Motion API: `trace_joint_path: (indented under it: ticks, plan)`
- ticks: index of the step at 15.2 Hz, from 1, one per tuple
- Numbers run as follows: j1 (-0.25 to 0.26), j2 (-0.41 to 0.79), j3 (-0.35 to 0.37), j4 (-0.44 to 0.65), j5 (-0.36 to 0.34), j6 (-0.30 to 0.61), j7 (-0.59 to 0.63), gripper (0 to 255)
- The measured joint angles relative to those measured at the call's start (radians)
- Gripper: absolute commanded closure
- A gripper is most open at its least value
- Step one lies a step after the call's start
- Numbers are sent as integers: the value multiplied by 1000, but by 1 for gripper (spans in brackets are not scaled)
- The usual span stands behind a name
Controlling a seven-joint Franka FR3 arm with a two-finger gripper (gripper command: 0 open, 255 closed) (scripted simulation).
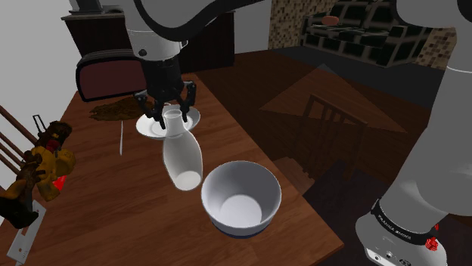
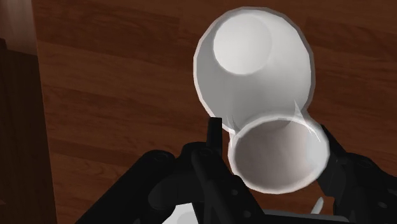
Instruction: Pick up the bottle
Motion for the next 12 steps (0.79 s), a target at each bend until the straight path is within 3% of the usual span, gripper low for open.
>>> trace_joint_path:
  ticks: [7, 12]
  plan:
    - [-1, -2, 0, 2, 1, -5, -1, 255]
    - [4, 2, 2, 67, 1, -67, -5, 255]
